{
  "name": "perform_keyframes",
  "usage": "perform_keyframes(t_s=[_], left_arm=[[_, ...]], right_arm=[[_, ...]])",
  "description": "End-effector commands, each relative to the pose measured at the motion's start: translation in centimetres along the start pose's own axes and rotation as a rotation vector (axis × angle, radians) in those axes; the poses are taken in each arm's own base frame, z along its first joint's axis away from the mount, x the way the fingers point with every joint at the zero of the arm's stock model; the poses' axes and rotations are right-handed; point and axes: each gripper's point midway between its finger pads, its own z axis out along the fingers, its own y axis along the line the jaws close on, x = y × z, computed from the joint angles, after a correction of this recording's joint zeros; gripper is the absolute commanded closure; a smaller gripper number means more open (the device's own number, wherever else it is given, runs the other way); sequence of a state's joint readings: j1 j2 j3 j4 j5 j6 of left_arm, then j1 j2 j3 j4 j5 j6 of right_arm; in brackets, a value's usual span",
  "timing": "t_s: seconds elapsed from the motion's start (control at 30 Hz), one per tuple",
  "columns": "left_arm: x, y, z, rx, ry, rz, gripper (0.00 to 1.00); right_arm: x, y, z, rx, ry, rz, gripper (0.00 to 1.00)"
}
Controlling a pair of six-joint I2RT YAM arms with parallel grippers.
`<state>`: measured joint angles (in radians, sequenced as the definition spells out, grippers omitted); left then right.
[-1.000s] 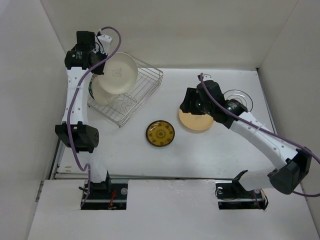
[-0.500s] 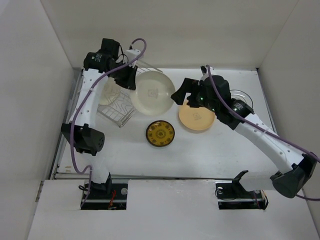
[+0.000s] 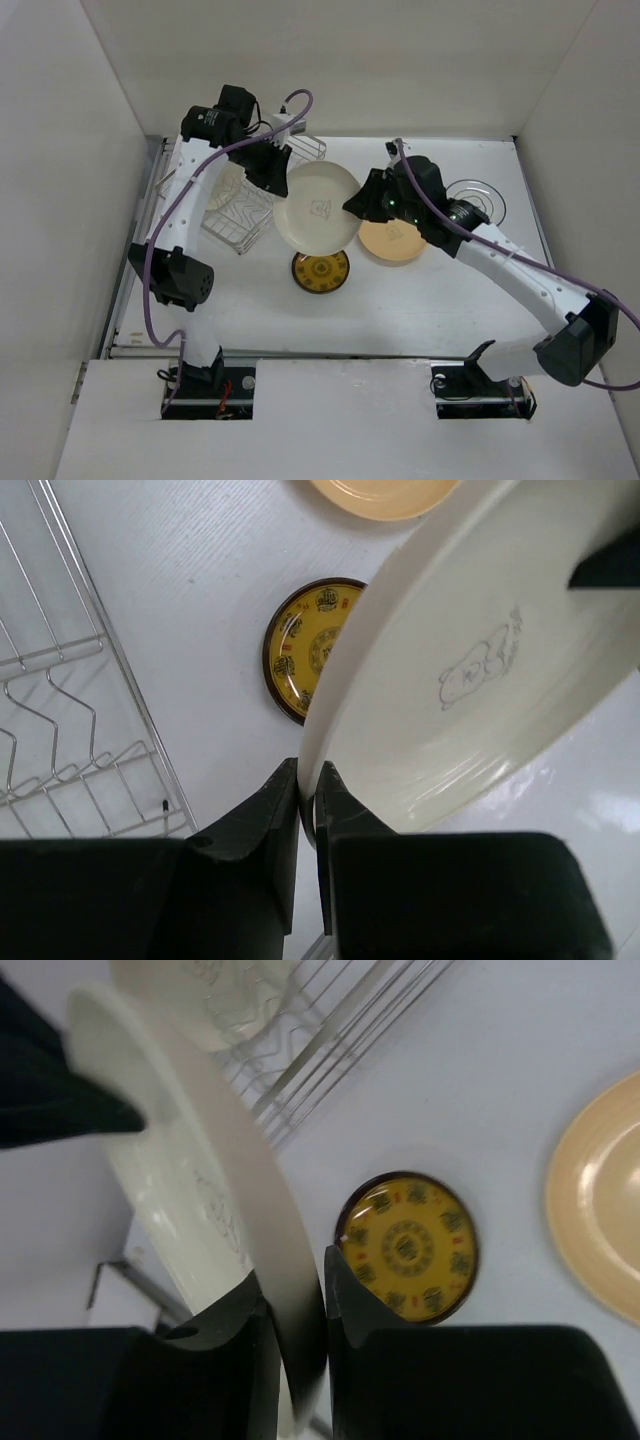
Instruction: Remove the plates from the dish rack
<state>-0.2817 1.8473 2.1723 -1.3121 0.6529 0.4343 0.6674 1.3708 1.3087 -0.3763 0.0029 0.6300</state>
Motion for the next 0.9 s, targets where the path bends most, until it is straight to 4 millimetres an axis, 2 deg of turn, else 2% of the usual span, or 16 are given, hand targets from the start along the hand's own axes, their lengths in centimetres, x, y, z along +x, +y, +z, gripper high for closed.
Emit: perform_keyframes(t_s=[0.0,0.07,0.27,0.3,0.4,0.43,0.5,0.53,0.6,0.67,0.7,0.77,0.8,0.83,0.87], left_arm=[[0.7,-3.3,0.7,0.124,0.038,0.033,1.0],[0.6,-3.3,1.4,0.127,0.054,0.039,1.0],[0.4,-3.0,2.4,0.103,0.065,0.043,1.0],[0.7,-2.7,3.0,0.106,0.077,0.02,1.0],[0.6,-2.1,4.1,0.093,0.091,0.013,1.0],[0.6,-2.0,5.0,0.1,0.103,-0.002,1.0],[0.6,-1.8,5.6,0.094,0.119,-0.008,0.94],[0.4,-2.0,6.0,0.09,0.124,0.005,0.93],[0.3,-2.3,7.2,0.104,0.139,0.008,0.79],[0.2,-2.7,7.8,0.113,0.148,0.017,0.73],[0.1,-3.0,8.4,0.121,0.153,0.03,0.66],[0.1,-3.3,9.1,0.128,0.159,0.03,0.62],[-0.1,-3.8,9.4,0.133,0.156,0.046,0.6],[-0.1,-3.4,9.7,0.125,0.161,0.046,0.5],[-0.1,-4.0,9.9,0.133,0.166,0.056,0.45]], right_arm=[[-0.8,0.6,-0.6,-0.039,-0.047,0.033,0.85],[-0.4,0.4,-1.2,-0.043,-0.05,0.059,1.0],[0.8,-1.3,-2.2,0.002,-0.063,0.119,1.0],[1.6,-1.9,-2.3,0.016,-0.047,0.135,1.0],[1.7,-2.7,-3.3,0.04,-0.08,0.187,1.0],[2.8,-3.6,-3.3,0.063,-0.069,0.201,1.0],[3.1,-4.0,-4.4,0.061,-0.089,0.239,1.0],[4.0,-4.9,-4.4,0.081,-0.081,0.247,1.0],[4.2,-5.2,-5.5,0.082,-0.094,0.264,1.0],[4.8,-5.9,-6.2,0.097,-0.095,0.277,1.0],[4.7,-5.9,-6.4,0.101,-0.103,0.291,1.0],[5.7,-6.7,-6.6,0.118,-0.086,0.298,1.0],[5.5,-6.7,-7.1,0.119,-0.099,0.308,1.0],[6.0,-7.0,-7.2,0.128,-0.09,0.316,1.0],[5.7,-7.0,-7.4,0.128,-0.103,0.317,1.0]])
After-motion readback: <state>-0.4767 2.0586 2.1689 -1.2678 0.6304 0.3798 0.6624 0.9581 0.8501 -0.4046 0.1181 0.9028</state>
